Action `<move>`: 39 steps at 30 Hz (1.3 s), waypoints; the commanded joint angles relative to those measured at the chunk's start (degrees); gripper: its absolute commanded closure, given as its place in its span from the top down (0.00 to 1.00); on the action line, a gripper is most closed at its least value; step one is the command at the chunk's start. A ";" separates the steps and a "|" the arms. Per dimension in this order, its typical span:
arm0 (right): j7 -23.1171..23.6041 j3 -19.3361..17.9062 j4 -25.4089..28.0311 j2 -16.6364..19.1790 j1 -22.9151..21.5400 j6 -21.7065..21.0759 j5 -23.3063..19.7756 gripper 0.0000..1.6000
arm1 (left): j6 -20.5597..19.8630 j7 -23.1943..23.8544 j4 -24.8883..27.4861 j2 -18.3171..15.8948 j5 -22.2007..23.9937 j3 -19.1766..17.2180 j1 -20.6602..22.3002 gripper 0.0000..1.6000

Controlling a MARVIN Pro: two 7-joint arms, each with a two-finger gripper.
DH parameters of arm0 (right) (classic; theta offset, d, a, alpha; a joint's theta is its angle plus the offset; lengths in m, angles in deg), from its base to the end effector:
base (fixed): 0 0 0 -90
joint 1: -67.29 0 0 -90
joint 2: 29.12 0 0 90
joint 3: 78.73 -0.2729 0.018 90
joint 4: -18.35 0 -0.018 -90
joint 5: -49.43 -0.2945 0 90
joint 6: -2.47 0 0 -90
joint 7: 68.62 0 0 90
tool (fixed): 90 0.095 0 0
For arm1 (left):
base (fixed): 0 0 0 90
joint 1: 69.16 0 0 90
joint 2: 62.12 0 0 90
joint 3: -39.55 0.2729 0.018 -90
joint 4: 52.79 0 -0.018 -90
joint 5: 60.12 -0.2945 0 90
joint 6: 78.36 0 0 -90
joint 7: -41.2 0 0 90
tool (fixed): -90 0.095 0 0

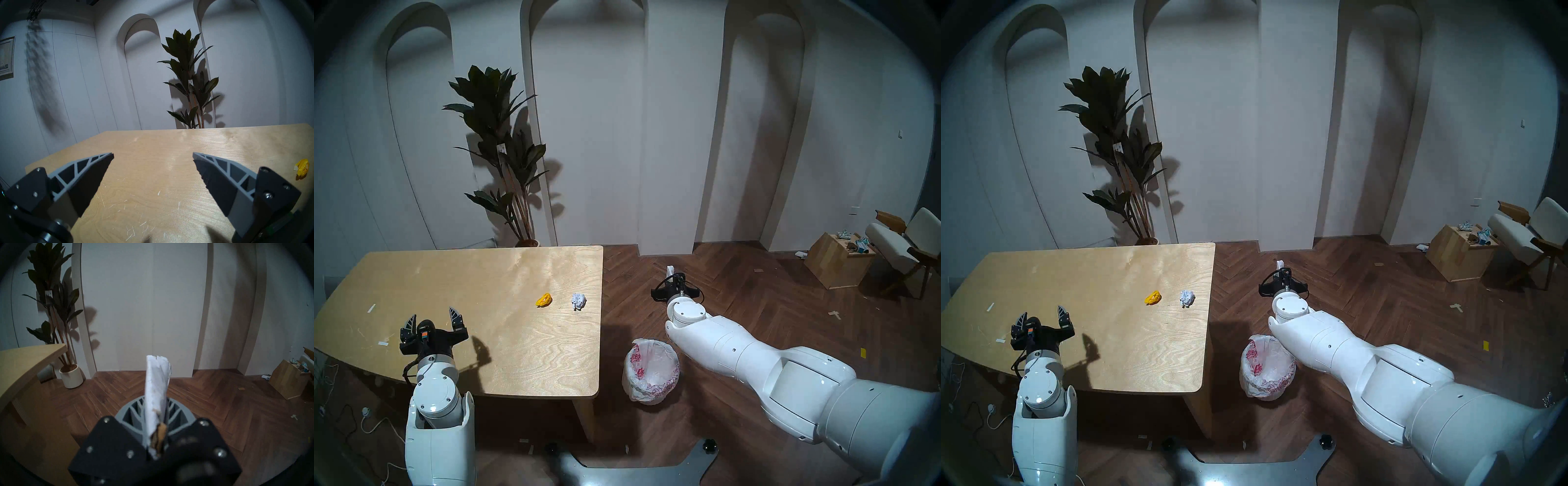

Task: Put the trash into the trash bin on the ground

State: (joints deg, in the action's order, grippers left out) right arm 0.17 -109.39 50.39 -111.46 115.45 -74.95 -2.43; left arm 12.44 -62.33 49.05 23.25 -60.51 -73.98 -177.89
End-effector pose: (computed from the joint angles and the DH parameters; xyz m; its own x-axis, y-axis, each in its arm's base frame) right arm 0.5148 0.0635 -0.3813 0.3041 0.0164 0.9525 -0.0057 -0.9998 0.0190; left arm 0.2765 0.1964 -0.2991 0.1224 -0.1721 0.9774 0.5606 -0.8007 -0.2112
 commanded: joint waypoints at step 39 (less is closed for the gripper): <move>9.35 1.66 -17.22 -10.28 -6.74 -2.17 -2.82 0.00 | 0.29 0.09 0.50 -0.26 -0.16 -0.05 0.74 1.00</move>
State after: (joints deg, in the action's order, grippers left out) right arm 8.90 -107.85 33.61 -120.28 110.67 -77.58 -5.51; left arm 12.44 -62.23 48.60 23.25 -60.65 -74.01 -177.67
